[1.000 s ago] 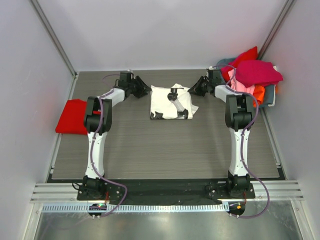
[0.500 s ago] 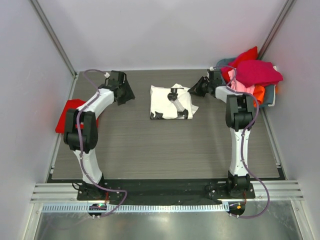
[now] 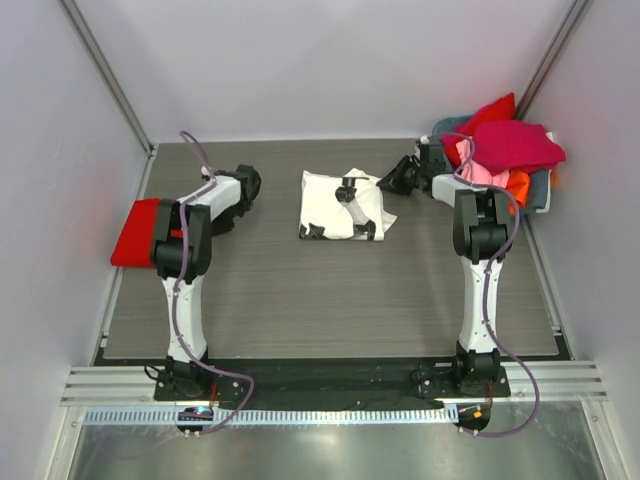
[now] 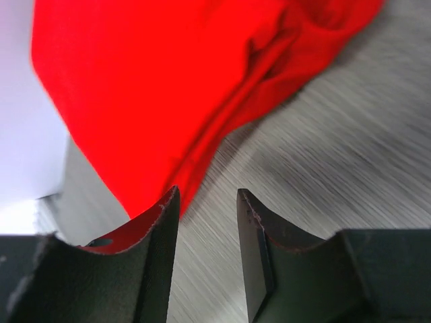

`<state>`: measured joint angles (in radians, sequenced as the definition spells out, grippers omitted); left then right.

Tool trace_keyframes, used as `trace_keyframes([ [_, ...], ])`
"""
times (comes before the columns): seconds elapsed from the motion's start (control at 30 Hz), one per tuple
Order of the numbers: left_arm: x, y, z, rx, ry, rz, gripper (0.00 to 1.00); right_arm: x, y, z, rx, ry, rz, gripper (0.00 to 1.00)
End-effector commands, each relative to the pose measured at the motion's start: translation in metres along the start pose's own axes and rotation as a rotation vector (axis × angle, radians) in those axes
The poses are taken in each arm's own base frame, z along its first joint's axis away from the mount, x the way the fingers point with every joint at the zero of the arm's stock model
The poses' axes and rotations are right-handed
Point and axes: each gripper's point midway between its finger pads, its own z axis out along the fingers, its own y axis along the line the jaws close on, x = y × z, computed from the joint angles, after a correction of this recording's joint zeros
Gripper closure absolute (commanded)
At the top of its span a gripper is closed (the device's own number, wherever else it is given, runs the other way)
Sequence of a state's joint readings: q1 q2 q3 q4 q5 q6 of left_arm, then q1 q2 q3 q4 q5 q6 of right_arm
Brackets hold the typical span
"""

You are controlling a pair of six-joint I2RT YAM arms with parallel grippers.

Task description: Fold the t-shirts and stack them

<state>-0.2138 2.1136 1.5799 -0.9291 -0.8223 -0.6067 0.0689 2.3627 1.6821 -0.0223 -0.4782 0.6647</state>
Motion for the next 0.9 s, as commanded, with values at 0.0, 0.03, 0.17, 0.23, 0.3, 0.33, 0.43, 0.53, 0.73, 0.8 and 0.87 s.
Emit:
trace_keyframes([
  [0.0,-0.008,0.033,0.003,-0.212,-0.045,0.043,0.59,0.014,-0.011,-0.008,0.053,0.043,0.007,0.91],
  [0.03,-0.006,0.031,0.008,-0.217,-0.038,0.045,0.57,0.014,-0.010,-0.008,0.050,0.044,0.007,0.91],
  [0.17,-0.002,0.025,0.017,-0.223,-0.035,0.046,0.53,0.012,-0.010,-0.006,0.045,0.043,0.006,0.91],
  [0.23,0.000,0.025,0.021,-0.227,-0.025,0.050,0.53,0.014,-0.010,-0.005,0.044,0.048,0.008,0.91],
  [0.3,0.001,0.022,0.023,-0.224,-0.024,0.055,0.53,0.014,-0.011,-0.004,0.044,0.050,0.011,0.91],
  [0.33,0.001,0.022,0.023,-0.226,-0.024,0.056,0.50,0.013,-0.011,-0.004,0.044,0.049,0.012,0.91],
  [0.43,-0.001,0.023,0.019,-0.245,-0.038,0.075,0.49,0.014,-0.011,-0.003,0.047,0.050,0.009,0.91],
  [0.53,-0.003,0.023,0.009,-0.276,-0.077,0.111,0.49,0.013,-0.012,-0.004,0.052,0.045,0.011,0.91],
  [0.73,-0.010,0.011,-0.016,-0.272,-0.151,0.158,0.50,0.016,-0.014,-0.003,0.052,0.054,0.012,0.91],
  [0.8,-0.013,0.008,-0.021,-0.251,-0.149,0.149,0.48,0.017,-0.016,-0.002,0.057,0.059,0.014,0.91],
  [0.87,-0.015,0.012,-0.019,-0.239,-0.134,0.125,0.43,0.017,-0.015,-0.003,0.055,0.060,0.012,0.91],
])
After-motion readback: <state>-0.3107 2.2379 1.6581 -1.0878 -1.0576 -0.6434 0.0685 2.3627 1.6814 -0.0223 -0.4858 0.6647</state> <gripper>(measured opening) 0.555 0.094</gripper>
